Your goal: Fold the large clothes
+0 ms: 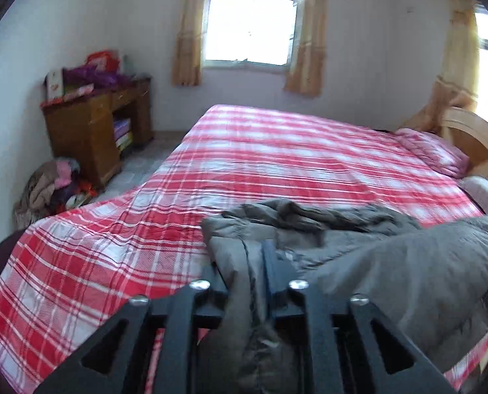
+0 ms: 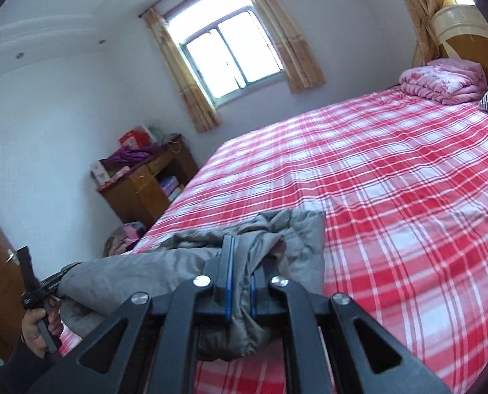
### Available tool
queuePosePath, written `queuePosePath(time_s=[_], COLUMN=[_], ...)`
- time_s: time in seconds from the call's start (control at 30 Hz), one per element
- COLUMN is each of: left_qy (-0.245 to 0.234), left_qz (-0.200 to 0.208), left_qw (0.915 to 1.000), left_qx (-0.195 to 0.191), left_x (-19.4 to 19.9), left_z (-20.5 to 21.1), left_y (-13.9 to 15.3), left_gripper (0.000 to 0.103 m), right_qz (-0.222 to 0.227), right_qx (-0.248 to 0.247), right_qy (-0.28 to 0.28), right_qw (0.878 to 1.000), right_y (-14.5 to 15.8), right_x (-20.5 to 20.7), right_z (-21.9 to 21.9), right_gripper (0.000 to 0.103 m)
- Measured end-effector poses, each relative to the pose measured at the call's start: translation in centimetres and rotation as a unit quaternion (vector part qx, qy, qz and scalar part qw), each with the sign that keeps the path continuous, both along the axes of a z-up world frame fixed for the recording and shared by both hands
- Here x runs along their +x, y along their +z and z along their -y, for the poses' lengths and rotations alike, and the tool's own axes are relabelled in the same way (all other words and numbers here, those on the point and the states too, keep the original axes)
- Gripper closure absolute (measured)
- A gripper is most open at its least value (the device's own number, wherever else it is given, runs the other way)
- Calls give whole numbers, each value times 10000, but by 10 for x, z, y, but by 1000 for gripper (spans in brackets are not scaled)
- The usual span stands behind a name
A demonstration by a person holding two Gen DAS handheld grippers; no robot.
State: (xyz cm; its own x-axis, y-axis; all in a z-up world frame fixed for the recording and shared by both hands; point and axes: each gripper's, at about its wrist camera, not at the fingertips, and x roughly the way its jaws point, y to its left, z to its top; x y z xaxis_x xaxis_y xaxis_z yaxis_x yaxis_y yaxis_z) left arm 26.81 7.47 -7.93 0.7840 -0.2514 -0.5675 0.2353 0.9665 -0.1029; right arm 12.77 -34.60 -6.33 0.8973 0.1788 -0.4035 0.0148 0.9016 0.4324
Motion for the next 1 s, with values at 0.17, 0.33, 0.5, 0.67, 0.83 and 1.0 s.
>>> queuePosePath(time_s=[0.17, 0.33, 0.5, 0.67, 0.83, 1.0], left_qy=[1107, 2045, 2992, 2359, 1657, 1828], left_qz=[552, 109, 194, 853, 1307, 671], left_qw=[9922, 9786, 9523, 9637, 9561, 9493], left_qx=[154, 180, 562, 915, 2035, 2469], left_x=[41, 85, 96, 71, 72, 127], left_z=[-13, -15, 0, 60, 136, 152], left_y=[4, -19, -26, -18, -45, -83], left_gripper=[13, 13, 13, 13, 6, 6], right_qz=[-345, -743, -597, -539, -407, -762], right_qx=[91, -174, -409, -1012, -2084, -2567], right_qy=[-220, -694, -1557, -1036, -288, -84], right_qw=[9991, 9947, 9851, 9880, 9768, 9635], right_y=[-24, -55, -67, -61, -71, -99], right_x=[54, 108, 136, 146, 149, 188], right_z=[18, 24, 24, -34, -118, -131], right_gripper=[93, 60, 22, 19, 11, 11])
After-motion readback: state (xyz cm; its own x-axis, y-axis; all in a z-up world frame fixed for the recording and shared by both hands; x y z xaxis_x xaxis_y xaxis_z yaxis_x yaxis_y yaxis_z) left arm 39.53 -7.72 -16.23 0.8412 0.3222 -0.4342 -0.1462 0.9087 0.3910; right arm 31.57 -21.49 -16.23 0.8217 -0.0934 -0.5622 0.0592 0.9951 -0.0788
